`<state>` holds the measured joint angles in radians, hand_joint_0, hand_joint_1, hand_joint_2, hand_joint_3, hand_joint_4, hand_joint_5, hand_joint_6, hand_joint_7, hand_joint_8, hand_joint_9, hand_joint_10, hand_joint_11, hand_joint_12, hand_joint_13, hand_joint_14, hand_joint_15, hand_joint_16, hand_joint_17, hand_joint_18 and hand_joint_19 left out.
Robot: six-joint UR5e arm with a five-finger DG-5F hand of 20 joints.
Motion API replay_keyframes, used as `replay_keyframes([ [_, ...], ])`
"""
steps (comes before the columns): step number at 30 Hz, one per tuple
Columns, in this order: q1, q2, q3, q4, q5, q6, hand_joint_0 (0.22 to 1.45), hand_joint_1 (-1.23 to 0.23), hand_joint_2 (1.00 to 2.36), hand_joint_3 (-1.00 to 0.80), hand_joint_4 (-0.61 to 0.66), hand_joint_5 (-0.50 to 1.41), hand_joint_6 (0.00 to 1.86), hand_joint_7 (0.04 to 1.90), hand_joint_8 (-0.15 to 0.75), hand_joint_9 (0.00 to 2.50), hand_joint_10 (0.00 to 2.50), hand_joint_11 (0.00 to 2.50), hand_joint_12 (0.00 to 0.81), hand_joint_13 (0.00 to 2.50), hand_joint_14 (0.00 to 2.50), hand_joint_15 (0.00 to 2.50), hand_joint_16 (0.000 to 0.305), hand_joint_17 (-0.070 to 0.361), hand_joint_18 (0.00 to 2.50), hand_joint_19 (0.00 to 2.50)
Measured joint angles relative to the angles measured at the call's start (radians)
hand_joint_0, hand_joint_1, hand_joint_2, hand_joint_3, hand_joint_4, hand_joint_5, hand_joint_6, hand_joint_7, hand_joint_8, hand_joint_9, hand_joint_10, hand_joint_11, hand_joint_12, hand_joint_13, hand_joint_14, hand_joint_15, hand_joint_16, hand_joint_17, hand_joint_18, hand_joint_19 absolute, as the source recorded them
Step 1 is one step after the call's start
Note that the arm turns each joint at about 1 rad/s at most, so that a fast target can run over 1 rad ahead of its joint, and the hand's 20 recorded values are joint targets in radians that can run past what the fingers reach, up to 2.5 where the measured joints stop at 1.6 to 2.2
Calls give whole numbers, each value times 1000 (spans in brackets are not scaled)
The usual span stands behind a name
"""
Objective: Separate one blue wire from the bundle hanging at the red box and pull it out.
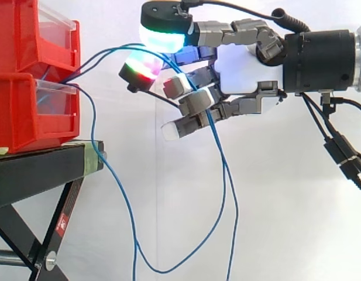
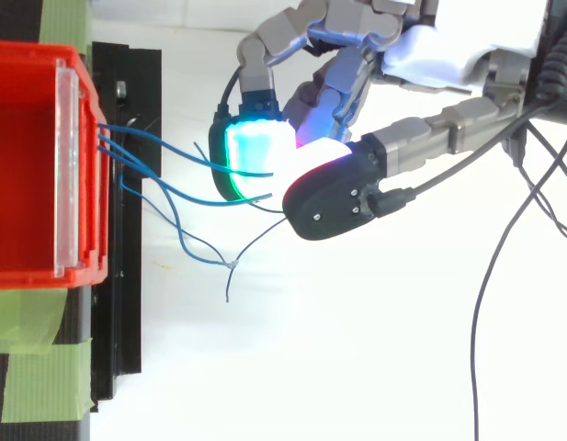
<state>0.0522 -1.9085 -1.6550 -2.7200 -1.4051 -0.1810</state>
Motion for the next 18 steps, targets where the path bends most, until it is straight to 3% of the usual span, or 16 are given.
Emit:
replay_keyframes([
  [18, 0, 0, 0, 3, -1, 0, 593, -877, 1026, -101, 119, -163, 900, 1075, 368, 1134, 26, 1109, 437, 1291, 25, 1188, 53, 119, 731, 490],
])
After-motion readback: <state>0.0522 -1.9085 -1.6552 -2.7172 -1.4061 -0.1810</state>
